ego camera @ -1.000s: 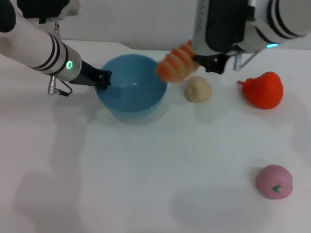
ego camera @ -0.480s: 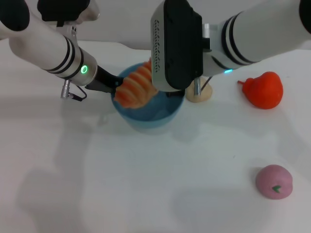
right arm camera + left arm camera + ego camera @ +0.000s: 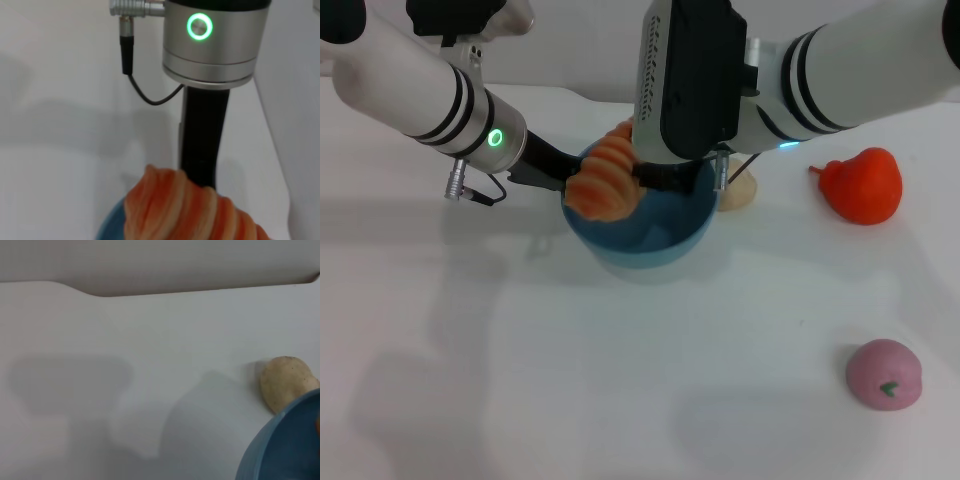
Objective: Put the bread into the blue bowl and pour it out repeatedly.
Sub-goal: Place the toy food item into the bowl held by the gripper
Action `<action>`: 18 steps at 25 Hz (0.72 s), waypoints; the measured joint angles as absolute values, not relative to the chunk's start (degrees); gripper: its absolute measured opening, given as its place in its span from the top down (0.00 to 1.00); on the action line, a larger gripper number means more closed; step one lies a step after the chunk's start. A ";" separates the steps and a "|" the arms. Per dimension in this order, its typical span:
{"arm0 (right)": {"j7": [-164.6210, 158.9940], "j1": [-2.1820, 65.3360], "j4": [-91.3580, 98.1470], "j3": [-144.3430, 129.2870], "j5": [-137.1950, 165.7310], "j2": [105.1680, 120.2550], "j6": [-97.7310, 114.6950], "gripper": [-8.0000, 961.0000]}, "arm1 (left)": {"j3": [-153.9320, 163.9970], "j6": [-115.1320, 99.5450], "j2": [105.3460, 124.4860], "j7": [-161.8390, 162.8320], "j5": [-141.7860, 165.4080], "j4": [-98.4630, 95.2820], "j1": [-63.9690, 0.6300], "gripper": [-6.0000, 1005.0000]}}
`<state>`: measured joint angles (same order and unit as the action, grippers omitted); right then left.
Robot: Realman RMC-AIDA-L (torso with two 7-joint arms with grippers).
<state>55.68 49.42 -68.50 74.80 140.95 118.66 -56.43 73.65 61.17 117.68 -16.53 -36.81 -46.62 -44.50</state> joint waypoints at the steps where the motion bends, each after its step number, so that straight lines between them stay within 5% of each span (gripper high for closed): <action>1: 55.31 49.52 -68.57 74.65 140.94 118.68 -56.87 0.68 | 73.65 61.17 117.68 -16.53 -36.81 -46.62 -44.50 0.99; 8: 53.03 47.70 -72.92 73.80 141.38 118.59 -57.97 0.53 | 73.65 61.26 117.60 -16.46 -36.46 -46.61 -44.47 0.99; 18: 51.08 45.20 -75.27 73.55 143.86 118.61 -58.73 0.50 | 73.65 61.76 117.59 -16.23 -36.47 -46.69 -44.56 0.99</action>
<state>51.08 45.20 -75.27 73.54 143.86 118.61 -58.73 73.65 61.76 117.59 -16.23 -36.47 -46.69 -44.56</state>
